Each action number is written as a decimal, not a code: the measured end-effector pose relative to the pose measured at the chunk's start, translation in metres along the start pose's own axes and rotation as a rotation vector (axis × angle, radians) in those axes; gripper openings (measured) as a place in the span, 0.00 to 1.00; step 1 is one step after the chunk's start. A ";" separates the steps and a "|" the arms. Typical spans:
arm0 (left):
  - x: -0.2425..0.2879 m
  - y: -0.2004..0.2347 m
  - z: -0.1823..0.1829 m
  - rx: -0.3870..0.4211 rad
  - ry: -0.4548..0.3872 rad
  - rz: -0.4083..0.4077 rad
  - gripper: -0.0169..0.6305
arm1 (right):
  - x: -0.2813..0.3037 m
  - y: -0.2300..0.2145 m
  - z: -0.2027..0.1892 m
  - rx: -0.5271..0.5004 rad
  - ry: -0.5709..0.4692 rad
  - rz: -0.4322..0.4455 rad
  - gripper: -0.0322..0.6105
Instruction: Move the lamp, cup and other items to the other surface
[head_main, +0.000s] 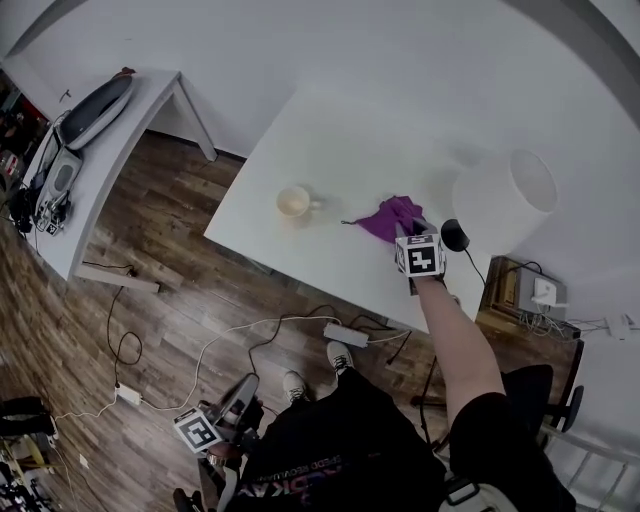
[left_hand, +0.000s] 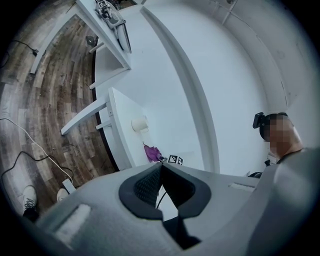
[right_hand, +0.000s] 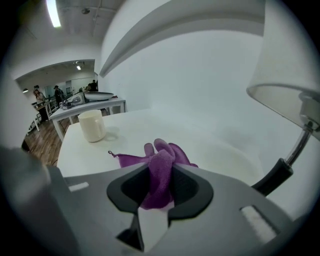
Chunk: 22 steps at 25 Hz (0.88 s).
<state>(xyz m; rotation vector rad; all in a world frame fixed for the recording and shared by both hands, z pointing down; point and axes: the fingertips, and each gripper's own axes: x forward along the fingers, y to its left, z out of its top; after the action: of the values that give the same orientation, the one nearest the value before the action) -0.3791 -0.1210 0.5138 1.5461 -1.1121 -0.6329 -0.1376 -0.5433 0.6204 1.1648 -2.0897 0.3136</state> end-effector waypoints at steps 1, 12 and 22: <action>0.000 -0.002 0.000 0.003 0.007 -0.008 0.01 | -0.007 0.002 0.002 0.005 -0.012 0.001 0.21; -0.009 -0.017 -0.002 0.026 0.074 -0.122 0.01 | -0.101 0.027 -0.003 0.070 -0.127 -0.002 0.21; -0.024 -0.017 -0.011 0.074 0.228 -0.191 0.01 | -0.185 0.040 -0.036 0.186 -0.194 -0.082 0.21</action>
<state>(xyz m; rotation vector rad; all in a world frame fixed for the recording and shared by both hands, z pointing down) -0.3747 -0.0953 0.4967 1.7546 -0.8308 -0.5308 -0.0901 -0.3829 0.5242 1.4363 -2.2082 0.3755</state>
